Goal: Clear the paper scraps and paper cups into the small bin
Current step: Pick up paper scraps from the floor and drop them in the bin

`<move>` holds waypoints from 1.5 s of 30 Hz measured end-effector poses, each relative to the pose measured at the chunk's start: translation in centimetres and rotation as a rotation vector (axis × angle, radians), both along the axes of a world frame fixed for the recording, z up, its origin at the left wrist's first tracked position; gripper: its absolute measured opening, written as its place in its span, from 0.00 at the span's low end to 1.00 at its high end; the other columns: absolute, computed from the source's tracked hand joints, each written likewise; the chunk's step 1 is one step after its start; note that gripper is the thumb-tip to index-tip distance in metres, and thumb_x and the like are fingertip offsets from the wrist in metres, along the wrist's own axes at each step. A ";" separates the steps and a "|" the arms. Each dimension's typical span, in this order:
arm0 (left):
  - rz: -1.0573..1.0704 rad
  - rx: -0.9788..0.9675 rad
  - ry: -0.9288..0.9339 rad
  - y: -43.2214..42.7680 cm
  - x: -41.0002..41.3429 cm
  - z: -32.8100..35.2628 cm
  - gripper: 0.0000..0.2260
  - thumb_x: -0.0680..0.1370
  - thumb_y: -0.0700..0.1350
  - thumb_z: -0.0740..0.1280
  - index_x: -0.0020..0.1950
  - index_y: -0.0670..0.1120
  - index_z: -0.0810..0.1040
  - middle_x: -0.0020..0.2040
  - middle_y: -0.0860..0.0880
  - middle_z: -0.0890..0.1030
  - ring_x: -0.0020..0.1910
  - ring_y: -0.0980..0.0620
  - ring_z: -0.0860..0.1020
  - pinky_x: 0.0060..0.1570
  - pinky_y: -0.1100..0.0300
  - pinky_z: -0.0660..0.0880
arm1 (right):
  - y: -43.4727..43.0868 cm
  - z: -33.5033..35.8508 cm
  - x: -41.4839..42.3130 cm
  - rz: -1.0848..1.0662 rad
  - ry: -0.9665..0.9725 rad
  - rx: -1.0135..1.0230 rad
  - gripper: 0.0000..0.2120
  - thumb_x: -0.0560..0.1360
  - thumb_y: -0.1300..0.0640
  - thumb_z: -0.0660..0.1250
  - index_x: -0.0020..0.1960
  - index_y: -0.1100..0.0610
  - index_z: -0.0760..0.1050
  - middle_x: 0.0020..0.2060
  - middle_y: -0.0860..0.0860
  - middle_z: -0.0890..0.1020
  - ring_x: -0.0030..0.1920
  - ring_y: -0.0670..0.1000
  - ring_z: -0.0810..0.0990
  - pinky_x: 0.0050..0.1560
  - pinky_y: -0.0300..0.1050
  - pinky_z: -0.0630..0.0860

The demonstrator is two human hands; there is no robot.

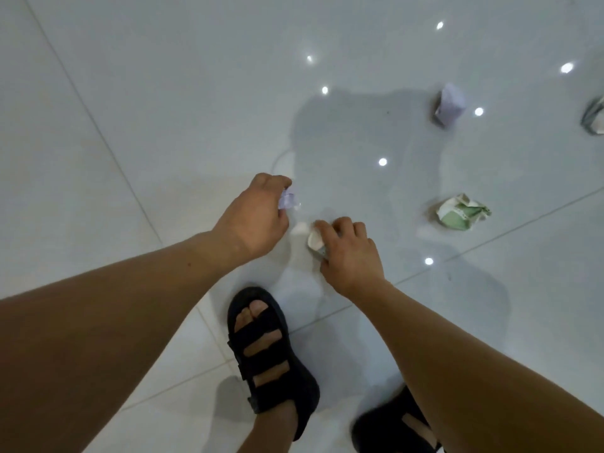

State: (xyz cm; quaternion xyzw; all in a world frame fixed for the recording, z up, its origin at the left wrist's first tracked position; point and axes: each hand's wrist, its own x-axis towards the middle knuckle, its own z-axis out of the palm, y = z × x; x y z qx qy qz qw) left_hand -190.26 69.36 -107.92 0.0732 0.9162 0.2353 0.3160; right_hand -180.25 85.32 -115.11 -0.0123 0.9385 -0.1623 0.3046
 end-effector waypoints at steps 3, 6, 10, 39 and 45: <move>0.005 0.008 -0.022 0.0 0.2 1.1 0.20 0.78 0.37 0.60 0.70 0.40 0.68 0.67 0.41 0.69 0.64 0.43 0.72 0.62 0.58 0.66 | 0.6 1.8 -1.1 -0.039 -0.034 -0.025 0.27 0.74 0.53 0.65 0.73 0.50 0.64 0.62 0.54 0.69 0.58 0.57 0.68 0.51 0.49 0.73; 0.069 0.081 -0.008 0.3 -1.3 6.0 0.13 0.76 0.34 0.58 0.61 0.34 0.72 0.59 0.36 0.73 0.58 0.39 0.75 0.56 0.54 0.70 | 1.6 8.1 -4.2 -0.057 0.052 -0.057 0.27 0.73 0.52 0.65 0.72 0.50 0.66 0.64 0.54 0.70 0.57 0.58 0.70 0.51 0.49 0.74; 0.059 0.096 -0.015 0.1 -3.4 12.6 0.09 0.76 0.34 0.57 0.55 0.34 0.71 0.54 0.37 0.73 0.52 0.40 0.74 0.53 0.55 0.69 | 2.1 15.7 -7.3 -0.100 0.081 -0.105 0.28 0.74 0.51 0.64 0.73 0.50 0.63 0.64 0.53 0.73 0.55 0.58 0.74 0.48 0.49 0.74; 0.596 0.011 0.339 -24.9 -20.9 75.2 0.20 0.78 0.42 0.61 0.70 0.47 0.67 0.69 0.46 0.67 0.62 0.44 0.72 0.57 0.57 0.69 | -20.6 80.9 -34.9 0.273 0.279 -0.175 0.30 0.76 0.48 0.63 0.75 0.48 0.57 0.66 0.54 0.72 0.60 0.58 0.75 0.57 0.52 0.75; 0.658 -0.045 0.342 -27.7 -29.0 77.0 0.20 0.78 0.45 0.62 0.70 0.47 0.69 0.68 0.46 0.69 0.61 0.44 0.73 0.59 0.55 0.71 | -24.5 82.0 -45.4 0.358 0.296 -0.182 0.30 0.76 0.48 0.64 0.75 0.48 0.57 0.65 0.54 0.73 0.59 0.57 0.76 0.56 0.52 0.76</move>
